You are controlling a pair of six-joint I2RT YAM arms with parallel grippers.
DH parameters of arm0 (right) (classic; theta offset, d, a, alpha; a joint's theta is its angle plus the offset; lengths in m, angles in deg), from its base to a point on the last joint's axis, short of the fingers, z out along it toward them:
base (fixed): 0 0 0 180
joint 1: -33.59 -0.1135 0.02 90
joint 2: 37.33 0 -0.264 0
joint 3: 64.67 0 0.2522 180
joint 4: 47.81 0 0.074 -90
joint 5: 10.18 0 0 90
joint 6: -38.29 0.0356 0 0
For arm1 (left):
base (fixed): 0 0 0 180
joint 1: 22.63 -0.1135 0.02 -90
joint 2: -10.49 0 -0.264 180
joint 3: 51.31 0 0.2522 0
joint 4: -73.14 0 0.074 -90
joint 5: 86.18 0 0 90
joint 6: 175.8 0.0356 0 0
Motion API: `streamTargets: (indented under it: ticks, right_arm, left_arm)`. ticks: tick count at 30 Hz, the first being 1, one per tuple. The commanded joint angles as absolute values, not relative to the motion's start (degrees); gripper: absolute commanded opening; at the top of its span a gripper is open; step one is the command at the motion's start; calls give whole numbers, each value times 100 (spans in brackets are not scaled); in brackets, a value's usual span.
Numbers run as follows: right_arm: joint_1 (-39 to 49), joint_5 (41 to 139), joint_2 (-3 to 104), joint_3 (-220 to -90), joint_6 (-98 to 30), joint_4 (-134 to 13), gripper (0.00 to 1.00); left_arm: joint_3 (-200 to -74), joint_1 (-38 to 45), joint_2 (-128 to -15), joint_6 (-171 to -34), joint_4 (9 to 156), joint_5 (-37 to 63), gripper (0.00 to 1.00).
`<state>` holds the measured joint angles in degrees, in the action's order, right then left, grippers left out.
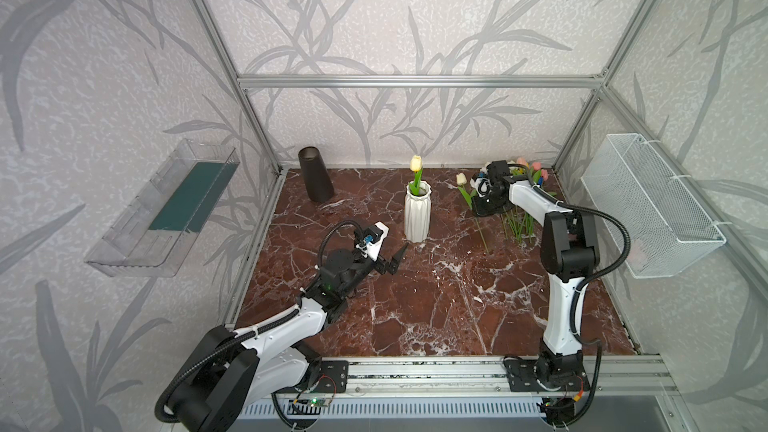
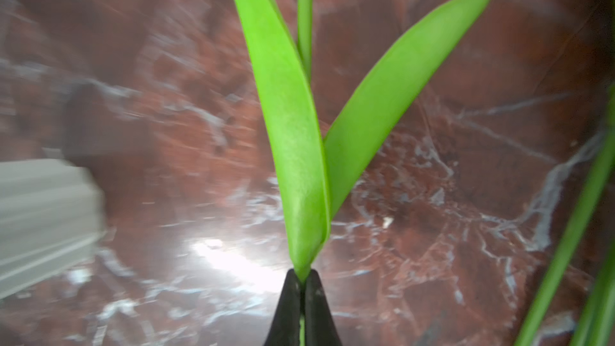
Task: Arrange the flowers into the vase
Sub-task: 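Lift the white tulip and lower its stem into the vase with the right gripper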
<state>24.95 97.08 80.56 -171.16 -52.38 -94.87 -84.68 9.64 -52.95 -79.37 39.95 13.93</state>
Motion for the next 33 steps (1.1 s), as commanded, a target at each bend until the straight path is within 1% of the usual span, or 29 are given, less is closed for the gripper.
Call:
streamTargets:
  ticks: [1, 4, 8, 11, 13, 16, 21, 25, 28, 33]
  right_arm:
    - [2448, 10403, 7046, -16477, -4846, -8234, 0]
    - [2410, 10707, 6198, -15682, -4510, -7168, 0]
    - [2383, 11073, 5003, -14477, -3782, -5082, 0]
    - [2375, 11392, 4529, -14032, -3189, -3762, 0]
    - [2349, 11569, 4403, -13868, -2723, -2828, 0]
    - [2209, 11776, 4426, -13879, -2218, -1618, 0]
    - [1808, 11720, 4808, -14075, -2099, -370, 0]
    - [1674, 11717, 5316, -14419, -1657, 422, 0]
    - [1536, 11750, 5622, -14684, -1638, 532, 0]
    - [1307, 11563, 5848, -14769, -2291, 142, 0]
  left_arm:
    - [-8357, 991, -5118, -7974, 3644, 1271, 100]
    - [-8302, 998, -5036, -7991, 3576, 1248, 100]
    - [-8261, 998, -4989, -8055, 3490, 1175, 99]
    - [-8263, 998, -5010, -8062, 3447, 1176, 99]
    - [-8256, 997, -5064, -8046, 3349, 1151, 99]
    - [-8295, 996, -5136, -8031, 3286, 1157, 100]
    - [-8331, 998, -5147, -8018, 3275, 1175, 99]
    - [-8346, 998, -4989, -8034, 3448, 1182, 99]
    - [-8345, 996, -4867, -8044, 3635, 1156, 99]
    - [-8326, 997, -4784, -8061, 3760, 1142, 99]
